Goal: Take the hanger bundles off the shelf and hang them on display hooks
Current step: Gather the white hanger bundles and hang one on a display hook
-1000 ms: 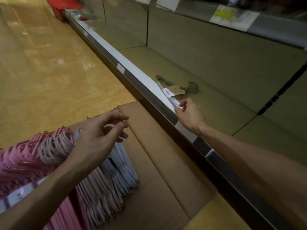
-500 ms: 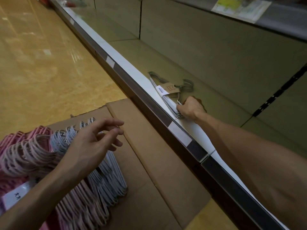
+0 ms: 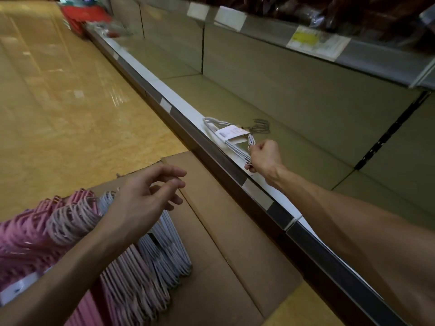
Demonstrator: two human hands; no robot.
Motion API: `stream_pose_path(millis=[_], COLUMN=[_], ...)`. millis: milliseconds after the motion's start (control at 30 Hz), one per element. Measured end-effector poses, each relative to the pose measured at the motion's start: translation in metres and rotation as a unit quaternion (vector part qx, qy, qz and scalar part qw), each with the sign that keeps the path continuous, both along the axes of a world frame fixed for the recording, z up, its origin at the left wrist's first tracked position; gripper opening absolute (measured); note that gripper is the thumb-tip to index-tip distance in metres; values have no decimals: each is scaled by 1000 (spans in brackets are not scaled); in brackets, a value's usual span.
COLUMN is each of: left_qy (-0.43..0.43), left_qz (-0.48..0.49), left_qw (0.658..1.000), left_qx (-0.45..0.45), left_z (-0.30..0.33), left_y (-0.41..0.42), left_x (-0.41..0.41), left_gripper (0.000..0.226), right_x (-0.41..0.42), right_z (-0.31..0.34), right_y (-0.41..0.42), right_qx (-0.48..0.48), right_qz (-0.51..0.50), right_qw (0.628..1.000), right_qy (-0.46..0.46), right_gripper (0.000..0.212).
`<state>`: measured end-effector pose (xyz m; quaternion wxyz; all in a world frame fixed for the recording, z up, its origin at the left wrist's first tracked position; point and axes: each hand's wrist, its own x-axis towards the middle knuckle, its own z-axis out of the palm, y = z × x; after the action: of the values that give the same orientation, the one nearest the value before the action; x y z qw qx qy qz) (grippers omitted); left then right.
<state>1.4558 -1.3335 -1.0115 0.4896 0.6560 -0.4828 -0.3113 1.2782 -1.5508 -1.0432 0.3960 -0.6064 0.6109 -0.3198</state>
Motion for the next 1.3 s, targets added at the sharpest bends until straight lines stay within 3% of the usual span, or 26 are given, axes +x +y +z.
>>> stream_pose_path(millis=[100, 333, 600, 767, 900, 1000, 1100, 1200, 1300], left_qy=[-23, -46, -49, 16, 57, 70, 90, 84, 70], left_qz=[-2, 38, 77, 91, 107, 136, 164, 165, 144], left_qw=[1000, 998, 995, 995, 991, 985, 977, 976, 980], left_qx=[9, 3, -27, -36, -61, -82, -106, -113, -118], left_z=[13, 47, 76, 87, 96, 99, 98, 96, 96], left_y=[7, 12, 14, 10, 7, 8, 10, 12, 12], left_x=[2, 14, 20, 21, 24, 23, 20, 18, 15], left_gripper=[16, 17, 64, 79, 77, 61, 43, 36, 36], right_x=[0, 1, 0, 3, 6, 3, 2, 5, 11], right_z=[11, 26, 38, 37, 34, 31, 29, 34, 43], right_y=[29, 94, 128, 152, 165, 171, 175, 177, 175], right_qx=[-62, -192, -289, -347, -415, -457, -406, -203, -63], right_qz=[65, 190, 279, 307, 320, 328, 364, 407, 395], right_qw=[995, 954, 903, 874, 836, 805, 822, 889, 917], right_qy=[42, 126, 154, 147, 164, 190, 164, 58, 0], right_gripper=[11, 18, 10, 14, 17, 13, 14, 25, 33])
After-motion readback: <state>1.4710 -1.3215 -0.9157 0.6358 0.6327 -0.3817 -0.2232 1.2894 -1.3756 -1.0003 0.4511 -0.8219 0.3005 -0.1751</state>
